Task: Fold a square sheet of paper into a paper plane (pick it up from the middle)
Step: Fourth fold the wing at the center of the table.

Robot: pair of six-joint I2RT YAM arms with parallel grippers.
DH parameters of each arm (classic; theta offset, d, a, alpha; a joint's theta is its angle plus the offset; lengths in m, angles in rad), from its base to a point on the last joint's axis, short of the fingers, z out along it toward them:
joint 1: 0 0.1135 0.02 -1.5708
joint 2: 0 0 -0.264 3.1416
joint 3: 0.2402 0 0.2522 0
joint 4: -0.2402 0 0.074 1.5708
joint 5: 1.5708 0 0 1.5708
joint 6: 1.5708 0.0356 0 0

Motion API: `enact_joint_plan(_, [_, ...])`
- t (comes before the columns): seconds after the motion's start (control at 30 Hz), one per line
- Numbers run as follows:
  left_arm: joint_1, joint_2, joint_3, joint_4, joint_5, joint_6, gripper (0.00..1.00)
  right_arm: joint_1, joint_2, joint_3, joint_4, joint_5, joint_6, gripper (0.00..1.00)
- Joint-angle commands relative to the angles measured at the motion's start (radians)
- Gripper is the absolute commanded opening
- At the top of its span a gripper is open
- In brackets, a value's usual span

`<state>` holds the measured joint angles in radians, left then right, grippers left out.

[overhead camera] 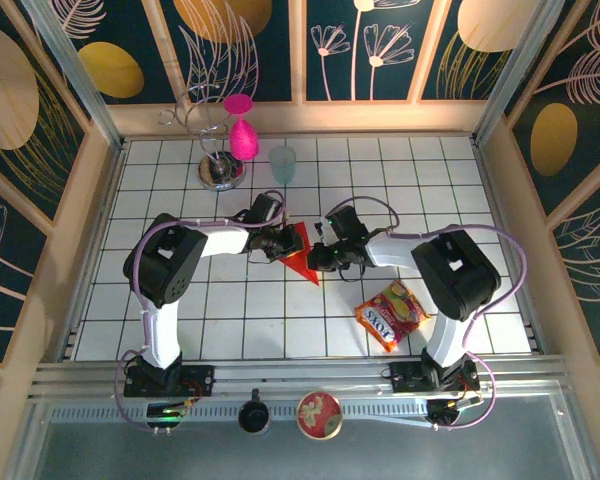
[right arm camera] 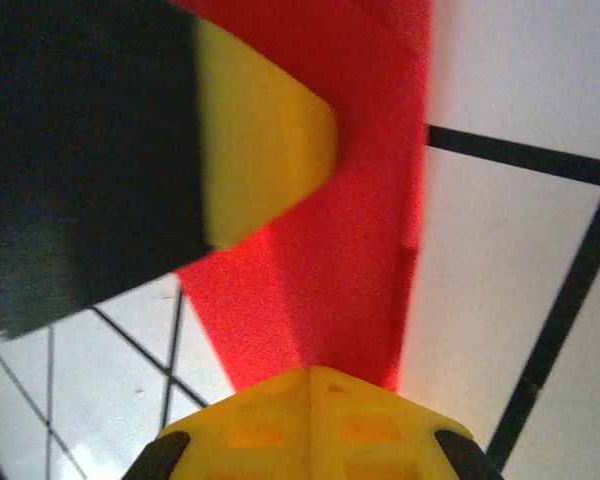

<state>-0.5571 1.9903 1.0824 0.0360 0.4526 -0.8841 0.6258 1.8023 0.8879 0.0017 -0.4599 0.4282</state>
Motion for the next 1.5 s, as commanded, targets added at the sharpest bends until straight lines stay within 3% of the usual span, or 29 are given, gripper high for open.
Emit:
enact_joint_plan(0.0, [0.016,0.010,-0.029,-0.067,-0.090,0.018,0.09,0.011,0.025,0.015,-0.030,0.047,-0.001,0.00])
enact_joint_plan(0.37, [0.011,-0.177,-0.103,0.127,-0.054,0.057,0.12,0.010,0.015,-0.068,-0.133,0.069,-0.061,0.00])
enact_joint_plan(0.7, [-0.031,-0.130,-0.155,0.183,-0.032,0.068,0.12,0.012,-0.002,-0.063,-0.161,0.027,-0.070,0.00])
enact_joint_plan(0.9, [-0.033,-0.070,-0.115,0.145,-0.032,0.091,0.12,0.011,0.015,-0.055,-0.168,0.030,-0.074,0.00])
enact_joint_plan(1.17, [-0.025,-0.027,-0.040,-0.024,-0.189,0.144,0.12,0.012,0.043,-0.052,-0.243,0.120,-0.106,0.00])
enact_joint_plan(1.47, [0.052,0.019,0.045,-0.101,-0.224,0.197,0.12,0.009,0.070,-0.067,-0.272,0.173,-0.119,0.00])
